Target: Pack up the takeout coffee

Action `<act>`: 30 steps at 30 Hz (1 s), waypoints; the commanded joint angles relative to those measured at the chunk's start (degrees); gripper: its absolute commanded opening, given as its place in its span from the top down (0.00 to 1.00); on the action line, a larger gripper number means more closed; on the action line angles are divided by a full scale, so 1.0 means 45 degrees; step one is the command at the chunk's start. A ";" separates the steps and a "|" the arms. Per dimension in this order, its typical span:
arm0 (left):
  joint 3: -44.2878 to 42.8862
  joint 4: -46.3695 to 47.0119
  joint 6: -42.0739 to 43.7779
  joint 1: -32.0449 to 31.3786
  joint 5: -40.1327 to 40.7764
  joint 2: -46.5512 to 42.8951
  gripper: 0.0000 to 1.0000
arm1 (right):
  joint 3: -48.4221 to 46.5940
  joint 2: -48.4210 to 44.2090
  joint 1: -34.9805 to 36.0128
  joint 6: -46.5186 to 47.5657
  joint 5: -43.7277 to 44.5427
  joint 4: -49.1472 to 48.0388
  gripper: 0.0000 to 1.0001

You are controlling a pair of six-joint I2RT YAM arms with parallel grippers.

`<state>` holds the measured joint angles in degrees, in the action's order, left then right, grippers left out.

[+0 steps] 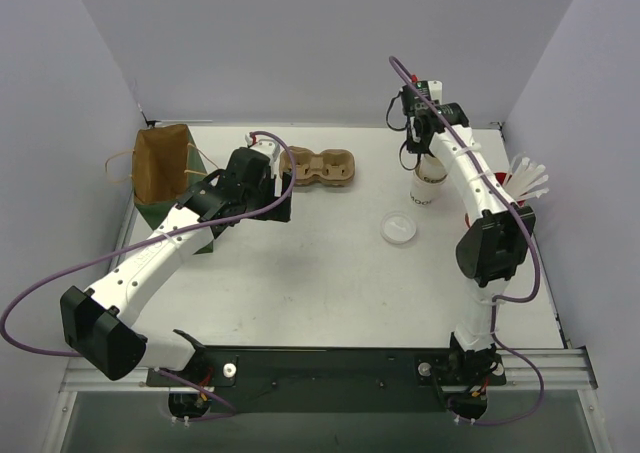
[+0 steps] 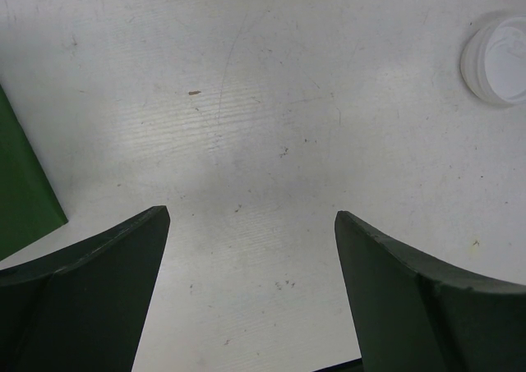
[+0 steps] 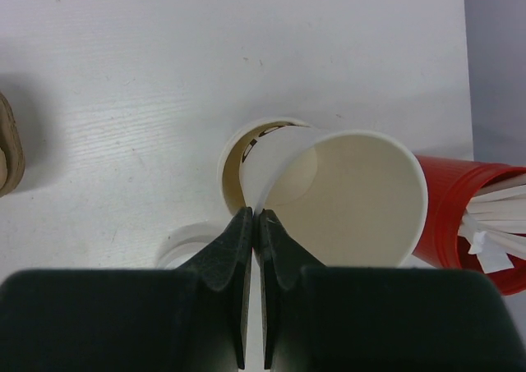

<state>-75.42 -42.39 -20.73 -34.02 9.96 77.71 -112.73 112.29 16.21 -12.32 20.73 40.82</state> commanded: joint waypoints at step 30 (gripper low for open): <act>-0.1815 -0.1048 -0.0823 0.0392 0.1206 -0.1448 0.03 | 0.4268 -0.1928 0.7335 -0.4449 -0.0291 -0.0222 1.00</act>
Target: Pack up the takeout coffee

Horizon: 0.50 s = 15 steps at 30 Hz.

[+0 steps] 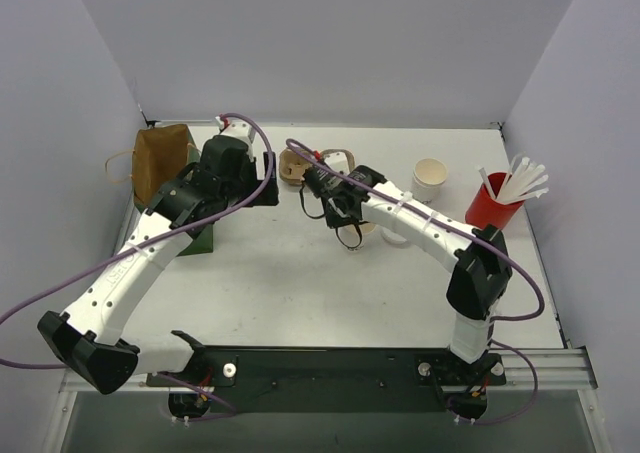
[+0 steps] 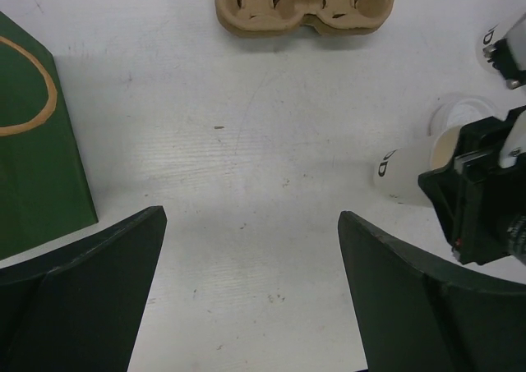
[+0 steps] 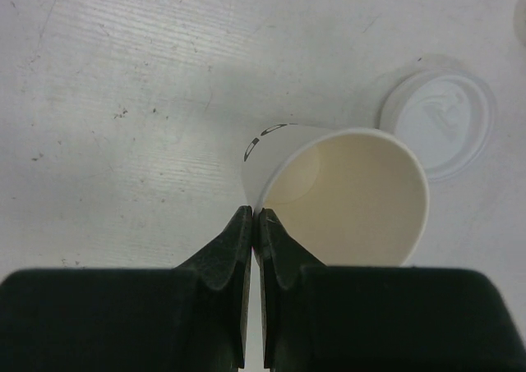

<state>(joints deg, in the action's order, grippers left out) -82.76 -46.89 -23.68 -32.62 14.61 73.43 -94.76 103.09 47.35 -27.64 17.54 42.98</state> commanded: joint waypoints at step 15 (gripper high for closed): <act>0.0442 -0.0087 -0.0109 0.0101 0.0347 -0.1024 0.03 | 0.0355 0.1096 0.1000 -0.1495 0.0438 -0.1114 0.83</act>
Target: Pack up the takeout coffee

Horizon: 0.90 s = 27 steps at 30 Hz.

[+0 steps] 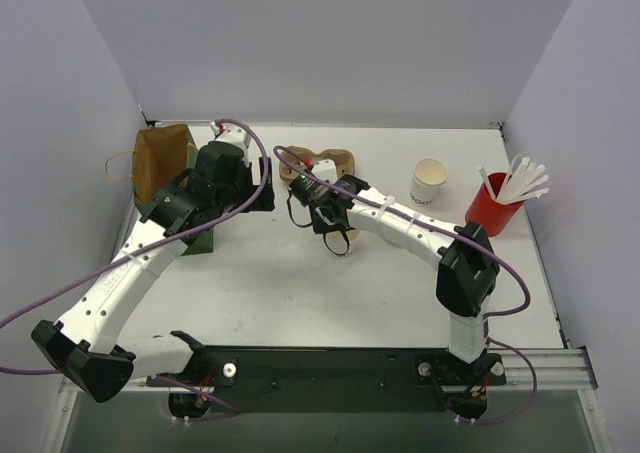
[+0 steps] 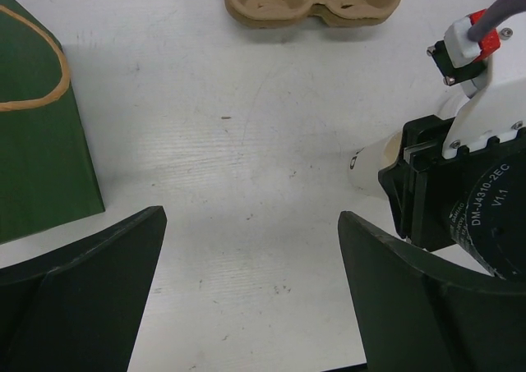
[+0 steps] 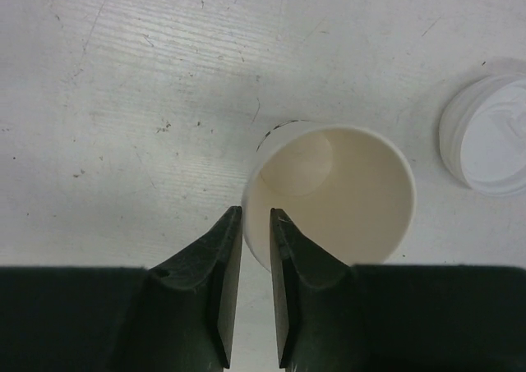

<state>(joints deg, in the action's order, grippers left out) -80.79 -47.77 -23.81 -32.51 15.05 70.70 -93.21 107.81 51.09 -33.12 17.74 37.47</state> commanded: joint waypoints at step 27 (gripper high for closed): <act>0.0532 0.0947 0.0253 0.0135 -0.0902 -0.0496 0.03 | 0.4517 -0.6455 -0.4592 -0.0627 0.0044 0.0112 0.64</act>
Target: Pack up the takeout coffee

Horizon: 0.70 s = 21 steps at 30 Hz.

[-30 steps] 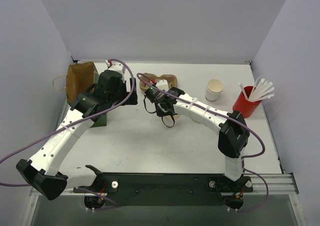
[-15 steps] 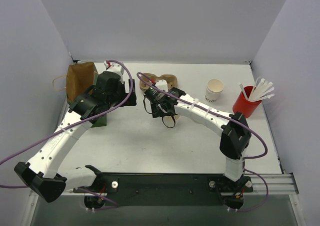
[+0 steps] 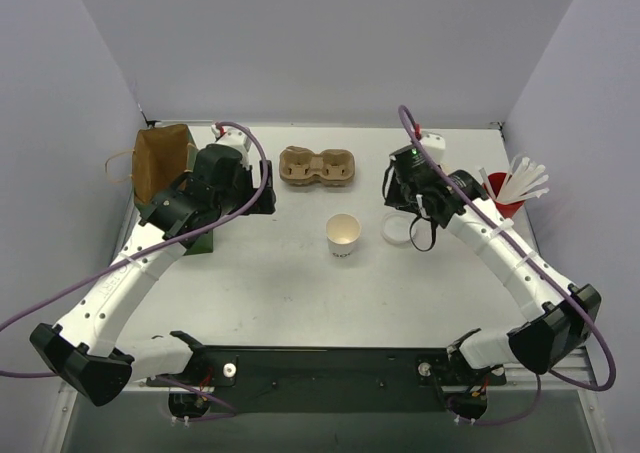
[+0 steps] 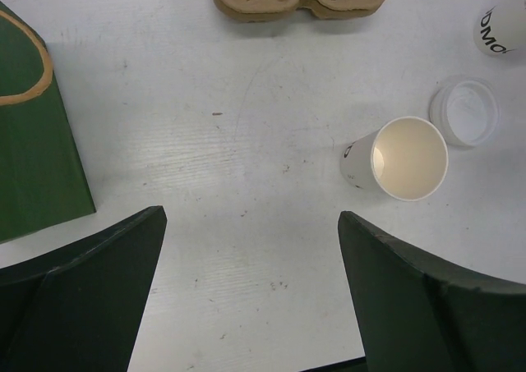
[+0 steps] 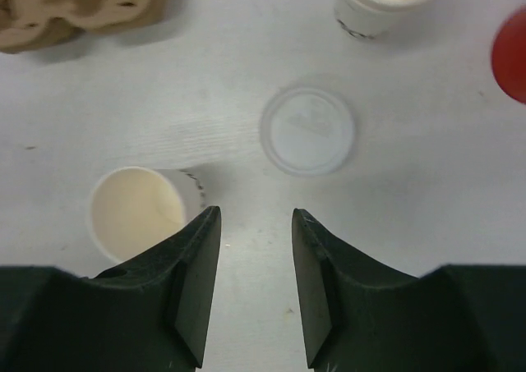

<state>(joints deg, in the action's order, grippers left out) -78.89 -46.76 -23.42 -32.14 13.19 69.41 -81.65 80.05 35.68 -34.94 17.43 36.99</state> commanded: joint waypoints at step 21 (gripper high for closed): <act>0.0286 0.0685 0.0302 0.0072 -0.0607 0.0084 0.03 | 0.4960 0.2600 -0.4354 -0.0673 -0.1745 -0.4392 0.69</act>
<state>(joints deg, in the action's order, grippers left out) -77.17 -45.67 -23.09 -32.14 10.20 70.19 -59.72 91.18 16.84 -36.69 8.84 19.16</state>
